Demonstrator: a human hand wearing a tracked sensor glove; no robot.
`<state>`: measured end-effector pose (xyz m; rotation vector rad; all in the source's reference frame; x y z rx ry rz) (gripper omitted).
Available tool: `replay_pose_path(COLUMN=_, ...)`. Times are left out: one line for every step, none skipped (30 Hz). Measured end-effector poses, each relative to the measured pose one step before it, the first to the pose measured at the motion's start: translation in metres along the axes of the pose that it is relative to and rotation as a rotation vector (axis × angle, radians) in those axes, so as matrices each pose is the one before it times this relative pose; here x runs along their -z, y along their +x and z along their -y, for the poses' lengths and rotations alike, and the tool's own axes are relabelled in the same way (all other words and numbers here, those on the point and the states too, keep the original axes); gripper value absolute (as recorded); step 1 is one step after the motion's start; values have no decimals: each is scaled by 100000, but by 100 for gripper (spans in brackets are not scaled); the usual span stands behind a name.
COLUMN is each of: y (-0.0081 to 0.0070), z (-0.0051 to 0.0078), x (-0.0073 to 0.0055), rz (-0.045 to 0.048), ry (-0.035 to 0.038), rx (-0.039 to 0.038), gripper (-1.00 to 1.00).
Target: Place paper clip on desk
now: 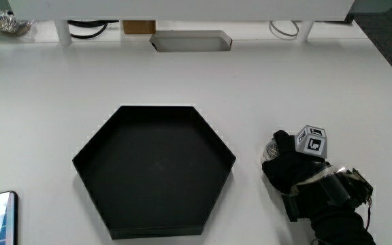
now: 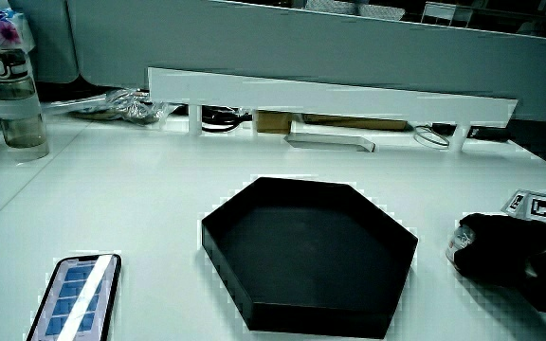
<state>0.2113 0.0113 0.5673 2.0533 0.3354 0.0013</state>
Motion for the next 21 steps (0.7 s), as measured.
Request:
replay_pose_path(y=40, z=-48, x=7, rz=995, ry=-1758, rx=-52, gripper=-47)
replay_pose_path(y=104, z=-99, x=18, rz=1119, ry=-935, rx=-329, gripper=-53)
replay_pose_path(y=259, z=-369, x=150, rz=203, ry=-2918, rx=-1888, gripper=-60)
replay_pose_path(y=430, z=-50, x=-41, rz=-4117, ry=-2641, rx=-3868, gripper=-67)
replay_pose_path(y=430, z=-33, x=-60, rz=-4117, ry=-2641, rx=-3868, gripper=-73)
replay_pose_path(y=425, z=109, x=-230, rz=-1309, ry=2479, rx=1800, gripper=-80)
replay_pose_path(y=310, z=152, x=-347, rz=509, ry=4152, rx=2165, gripper=-87)
replay_pose_path(y=154, z=226, x=-415, rz=-93, ry=2723, rx=-1680, gripper=-93)
replay_pose_path(y=306, z=-52, x=-286, rz=-514, ry=885, rx=438, gripper=-100)
replay_pose_path(y=123, z=305, x=-505, rz=-2686, ry=1182, rx=-645, gripper=-100)
replay_pose_path(y=-73, z=391, x=-535, rz=-1723, ry=633, rx=-1658, gripper=-100)
replay_pose_path(y=-136, z=320, x=-437, rz=-2419, ry=-2571, rx=-2046, gripper=-100)
replay_pose_path(y=-119, z=362, x=-519, rz=-106, ry=3772, rx=-1370, gripper=-100)
replay_pose_path(y=-236, z=578, x=-601, rz=-2569, ry=682, rx=-2829, gripper=-100)
replay_pose_path(y=-117, z=269, x=-392, rz=-1002, ry=214, rx=-690, gripper=-100)
replay_pose_path(y=-217, z=372, x=-406, rz=1, ry=503, rx=-1059, gripper=-100)
replay_pose_path(y=176, z=-195, x=-136, rz=626, ry=2339, rx=1029, gripper=-100)
replay_pose_path(y=-285, z=493, x=-368, rz=-1206, ry=-366, rx=-1516, gripper=-100)
replay_pose_path(y=-19, z=26, x=-93, rz=1466, ry=1690, rx=377, gripper=-100)
replay_pose_path(y=-138, z=226, x=-170, rz=714, ry=976, rx=-531, gripper=-100)
replay_pose_path(y=4, z=19, x=-12, rz=-953, ry=-157, rx=-531, gripper=-100)
